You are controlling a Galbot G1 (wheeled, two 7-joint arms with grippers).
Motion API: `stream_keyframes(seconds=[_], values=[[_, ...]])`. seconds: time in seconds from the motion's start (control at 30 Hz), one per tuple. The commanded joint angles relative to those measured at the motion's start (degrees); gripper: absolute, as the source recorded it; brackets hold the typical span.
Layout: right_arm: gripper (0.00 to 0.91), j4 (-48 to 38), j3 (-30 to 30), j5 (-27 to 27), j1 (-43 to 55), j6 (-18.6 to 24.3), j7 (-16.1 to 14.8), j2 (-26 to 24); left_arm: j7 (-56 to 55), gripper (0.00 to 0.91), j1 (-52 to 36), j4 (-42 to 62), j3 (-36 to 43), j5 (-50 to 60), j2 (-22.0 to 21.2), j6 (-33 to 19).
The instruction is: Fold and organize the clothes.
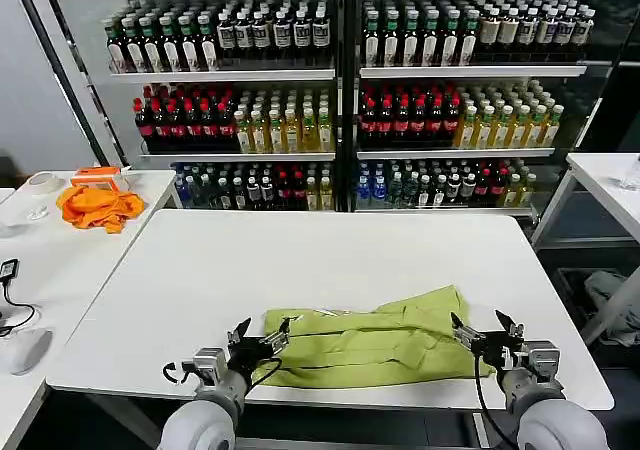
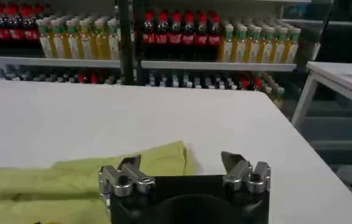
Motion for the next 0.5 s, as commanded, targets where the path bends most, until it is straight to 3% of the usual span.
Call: stream_keyframes(seconds=[0.03,0.3,0.33,0.37,0.4,0.43,0.5], values=[[0.907,0.9,1.0,-0.8,-1.7,0.1,0.0,0.3,-0.9,0.907,1.5,4.3,0.6,7.2,-4.6,-3.6],[0.907,1.4,1.3,-0.9,-2.4,0.2,0.1,0.5,-0.5,0.907,2.3,6.5,1.3,11.1,-5.2,-6.9],[0.907,1.5,1.2,-0.9,-2.4,0.2,0.1,0.5,-0.5,0.756,2.3,6.6,1.3,11.4,-5.2,-7.3],[0.907,1.5,1.2,-1.0,-2.4,0.2,0.1,0.5,-0.4,0.524,2.4,6.8,1.3,11.6,-5.3,-8.1],[0.907,1.5,1.2,-1.0,-2.4,0.2,0.2,0.6,-0.2,0.071,2.4,7.1,1.3,12.1,-5.4,-9.0],[0.907,1.5,1.1,-1.0,-2.4,0.2,0.2,0.6,0.3,0.02,2.4,7.3,1.4,12.4,-5.4,-9.7],[0.907,1.5,1.0,-1.1,-2.4,0.2,0.3,0.7,1.1,0.01,2.5,8.0,1.5,13.3,-5.4,-11.9]])
